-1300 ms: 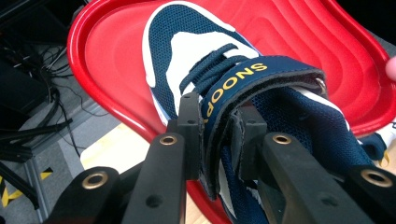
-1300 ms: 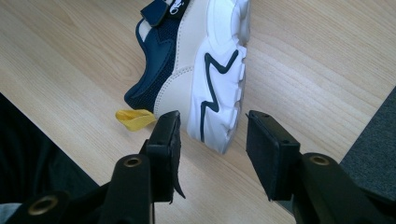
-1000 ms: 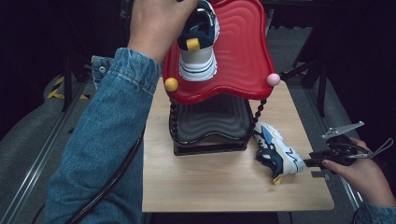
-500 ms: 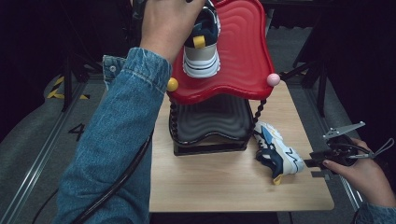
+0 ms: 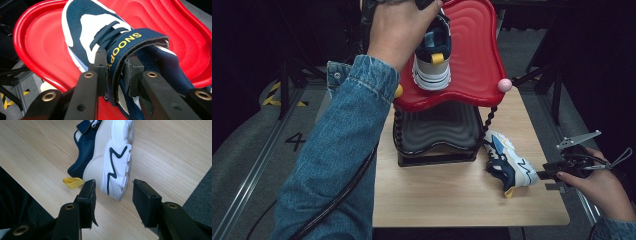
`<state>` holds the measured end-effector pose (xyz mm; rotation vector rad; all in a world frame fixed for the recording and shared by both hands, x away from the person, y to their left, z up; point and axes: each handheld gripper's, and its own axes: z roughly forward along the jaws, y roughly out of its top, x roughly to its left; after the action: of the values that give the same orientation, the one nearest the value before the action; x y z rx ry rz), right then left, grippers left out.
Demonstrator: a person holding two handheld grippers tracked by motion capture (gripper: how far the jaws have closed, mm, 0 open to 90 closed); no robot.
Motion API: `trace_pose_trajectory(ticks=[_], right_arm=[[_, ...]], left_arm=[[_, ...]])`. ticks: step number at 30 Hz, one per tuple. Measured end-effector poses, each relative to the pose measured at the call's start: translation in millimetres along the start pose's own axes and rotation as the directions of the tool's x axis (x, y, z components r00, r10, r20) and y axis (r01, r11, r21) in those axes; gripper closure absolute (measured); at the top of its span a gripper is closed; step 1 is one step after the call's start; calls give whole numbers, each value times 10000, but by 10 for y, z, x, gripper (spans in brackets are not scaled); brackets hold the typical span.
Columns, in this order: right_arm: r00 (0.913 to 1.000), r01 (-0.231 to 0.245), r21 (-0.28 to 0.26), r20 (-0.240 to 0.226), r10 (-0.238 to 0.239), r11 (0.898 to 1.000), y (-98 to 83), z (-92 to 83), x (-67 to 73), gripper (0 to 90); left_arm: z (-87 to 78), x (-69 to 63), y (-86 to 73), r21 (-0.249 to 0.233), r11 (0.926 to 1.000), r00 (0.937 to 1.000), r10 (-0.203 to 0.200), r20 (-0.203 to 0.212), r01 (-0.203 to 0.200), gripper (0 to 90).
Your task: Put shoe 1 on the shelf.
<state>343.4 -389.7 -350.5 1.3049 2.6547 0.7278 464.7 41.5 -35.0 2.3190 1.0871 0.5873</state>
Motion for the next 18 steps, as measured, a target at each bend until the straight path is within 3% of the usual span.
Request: trace_pose_trajectory(ticks=[8,13,18], right_arm=[[10000,18,9,6,-18,10000,6,6,5,551],[10000,2,13,8,-2,10000,12,12,5,549],[10000,40,21,-46,-40,10000,22,17,5,549]], left_arm=[[39,-35,-33,171,9998,9999,70,124,-72,741],[46,-80,-56,306,9990,9994,330,97,-333,733],[26,-77,-65,196,9992,9990,351,259,-356,701]])
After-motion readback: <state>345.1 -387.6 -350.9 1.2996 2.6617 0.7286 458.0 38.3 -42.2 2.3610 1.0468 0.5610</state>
